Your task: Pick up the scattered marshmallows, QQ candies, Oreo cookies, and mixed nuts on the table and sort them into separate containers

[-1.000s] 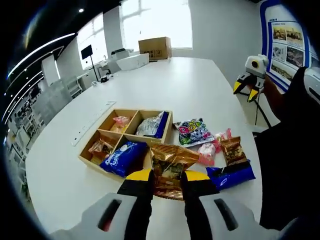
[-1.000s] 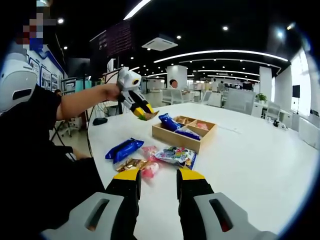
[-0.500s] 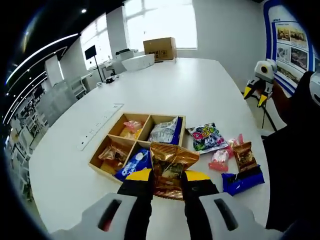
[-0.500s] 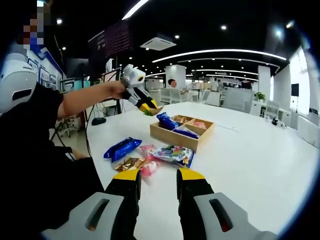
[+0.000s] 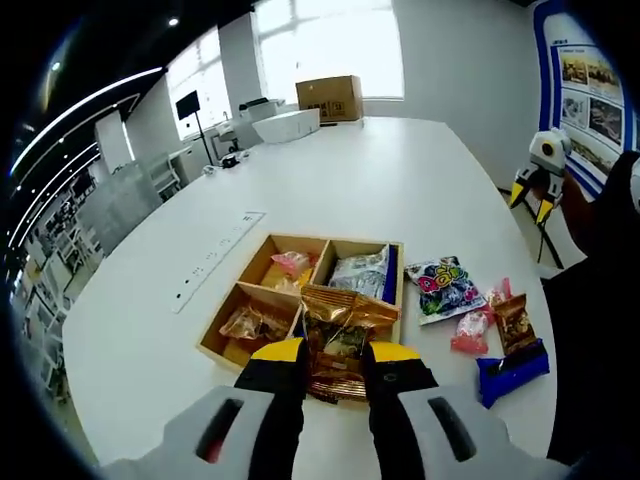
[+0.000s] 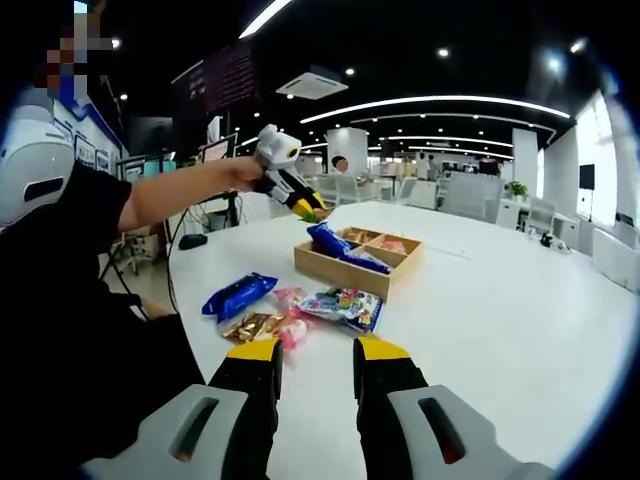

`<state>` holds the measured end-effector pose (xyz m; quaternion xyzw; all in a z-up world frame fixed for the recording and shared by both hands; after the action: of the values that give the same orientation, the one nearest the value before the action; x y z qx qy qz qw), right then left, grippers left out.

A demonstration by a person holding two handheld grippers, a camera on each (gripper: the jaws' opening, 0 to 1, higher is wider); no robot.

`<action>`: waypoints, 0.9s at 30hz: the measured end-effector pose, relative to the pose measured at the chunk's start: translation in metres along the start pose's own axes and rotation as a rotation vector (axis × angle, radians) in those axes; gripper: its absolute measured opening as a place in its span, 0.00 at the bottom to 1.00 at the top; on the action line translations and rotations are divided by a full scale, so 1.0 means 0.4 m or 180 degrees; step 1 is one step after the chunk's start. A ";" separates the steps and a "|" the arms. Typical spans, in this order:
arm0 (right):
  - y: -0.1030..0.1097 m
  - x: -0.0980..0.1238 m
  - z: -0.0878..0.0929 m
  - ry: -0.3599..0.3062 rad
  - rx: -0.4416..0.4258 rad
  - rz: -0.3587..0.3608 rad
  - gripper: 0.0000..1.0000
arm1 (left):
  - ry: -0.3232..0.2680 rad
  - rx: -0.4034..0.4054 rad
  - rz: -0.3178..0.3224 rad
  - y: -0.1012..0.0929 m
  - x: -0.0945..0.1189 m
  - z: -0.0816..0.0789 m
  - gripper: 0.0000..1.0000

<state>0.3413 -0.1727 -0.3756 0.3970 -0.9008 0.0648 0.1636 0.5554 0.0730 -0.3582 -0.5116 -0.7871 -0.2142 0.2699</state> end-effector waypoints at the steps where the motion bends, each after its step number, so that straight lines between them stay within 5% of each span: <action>1: -0.002 0.000 0.000 0.0001 -0.0003 0.0005 0.25 | 0.0001 0.0001 -0.0005 0.006 -0.003 -0.002 0.27; 27: -0.038 -0.016 0.024 0.0067 -0.0125 0.0055 0.25 | 0.0173 0.0070 -0.0198 0.164 -0.085 0.003 0.27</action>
<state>0.3543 -0.1808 -0.3871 0.3852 -0.9035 0.0527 0.1804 0.6268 0.0755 -0.3770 -0.4778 -0.7973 -0.2277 0.2900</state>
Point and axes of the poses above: the point that each gripper's makers call its tool centre point, and the gripper's own axes: x roughly backward along the fingers, y roughly to its left, z roughly out of its underside, the point moved 1 cm from there along x, roughly backward along the fingers, and after that the axes turned 3 degrees about z, right-handed, at the moved point
